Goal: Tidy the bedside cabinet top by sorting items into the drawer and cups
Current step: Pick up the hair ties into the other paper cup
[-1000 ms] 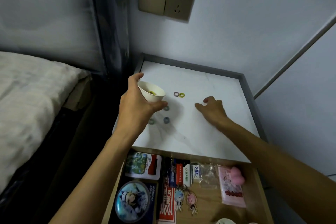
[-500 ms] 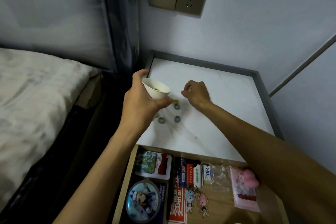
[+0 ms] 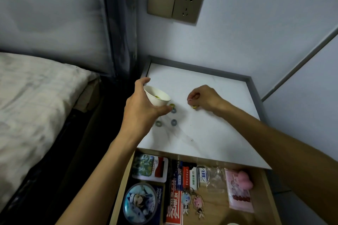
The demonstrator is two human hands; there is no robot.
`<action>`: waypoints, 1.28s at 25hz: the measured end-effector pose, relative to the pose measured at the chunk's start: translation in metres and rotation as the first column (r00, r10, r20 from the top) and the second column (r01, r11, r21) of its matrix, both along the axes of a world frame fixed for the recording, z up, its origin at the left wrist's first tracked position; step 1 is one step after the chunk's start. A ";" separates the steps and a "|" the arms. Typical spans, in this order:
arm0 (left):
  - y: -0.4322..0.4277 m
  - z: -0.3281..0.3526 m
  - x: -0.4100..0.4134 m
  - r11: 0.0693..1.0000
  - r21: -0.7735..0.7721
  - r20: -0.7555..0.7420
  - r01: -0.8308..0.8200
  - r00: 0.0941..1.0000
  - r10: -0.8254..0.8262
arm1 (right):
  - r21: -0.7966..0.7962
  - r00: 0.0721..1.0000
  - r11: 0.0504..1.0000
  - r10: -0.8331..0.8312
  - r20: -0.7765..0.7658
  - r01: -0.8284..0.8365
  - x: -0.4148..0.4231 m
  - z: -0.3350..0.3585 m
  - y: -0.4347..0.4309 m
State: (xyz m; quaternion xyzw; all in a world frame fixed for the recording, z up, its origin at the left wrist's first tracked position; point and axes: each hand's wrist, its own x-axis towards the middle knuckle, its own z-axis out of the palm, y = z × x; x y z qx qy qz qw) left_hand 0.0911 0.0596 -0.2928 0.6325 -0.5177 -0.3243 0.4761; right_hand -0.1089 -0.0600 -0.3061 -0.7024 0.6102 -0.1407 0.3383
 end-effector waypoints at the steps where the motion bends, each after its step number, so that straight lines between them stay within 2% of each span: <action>1: 0.000 -0.001 0.000 1.000 0.002 0.009 0.005 1.000 -0.005 | -0.016 0.991 1.000 0.024 0.133 -0.023 0.006 0.015 0.002; 3: 0.001 -0.001 -0.001 1.000 0.011 0.013 0.016 1.000 -0.016 | -0.048 0.934 0.988 0.152 0.323 -0.144 0.026 0.050 0.011; 5: 0.000 0.000 -0.003 1.000 -0.003 0.017 0.028 0.999 -0.028 | -0.054 0.882 0.944 0.324 0.342 -0.325 0.050 0.076 0.025; 7: 0.001 0.002 -0.004 0.998 -0.036 0.027 0.046 0.999 -0.045 | -0.053 0.848 0.868 0.494 0.193 -0.494 0.068 0.085 0.037; 9: 0.003 0.004 -0.004 0.997 -0.054 0.013 0.046 0.999 -0.045 | -0.110 0.832 0.829 0.554 0.031 -0.548 0.073 0.086 0.041; 10: 0.003 0.005 -0.003 0.998 -0.058 0.004 0.038 0.999 -0.038 | -0.155 0.841 0.834 0.541 0.031 -0.530 0.073 0.088 0.041; 12: 0.003 0.005 0.002 0.998 -0.059 -0.007 0.011 1.000 -0.011 | -0.219 0.855 0.859 0.497 0.148 -0.462 0.070 0.090 0.039; 14: 0.003 0.005 0.008 0.998 -0.058 -0.027 -0.028 0.999 0.027 | -0.232 0.872 0.902 0.417 0.257 -0.363 0.063 0.083 0.032; 16: 0.005 0.005 0.013 0.996 -0.067 -0.048 -0.064 0.997 0.061 | -0.205 0.907 0.940 0.323 0.269 -0.274 0.052 0.062 0.022; 19: 0.006 0.006 0.023 0.991 -0.082 -0.050 -0.103 0.994 0.100 | -0.165 0.967 0.961 0.239 0.092 -0.222 0.039 0.018 0.008; 22: 0.005 0.006 0.028 0.989 -0.080 -0.060 -0.120 0.991 0.116 | -0.169 0.968 0.955 0.230 -0.101 -0.244 0.033 -0.019 0.007; 28: 0.004 0.007 0.030 0.989 -0.077 -0.077 -0.126 0.990 0.120 | -0.196 0.940 0.923 0.304 -0.153 -0.331 0.032 -0.043 0.005; 32: 0.005 0.008 0.030 0.988 -0.078 -0.085 -0.136 0.988 0.129 | -0.135 0.921 0.928 0.310 -0.237 -0.347 0.036 -0.045 0.000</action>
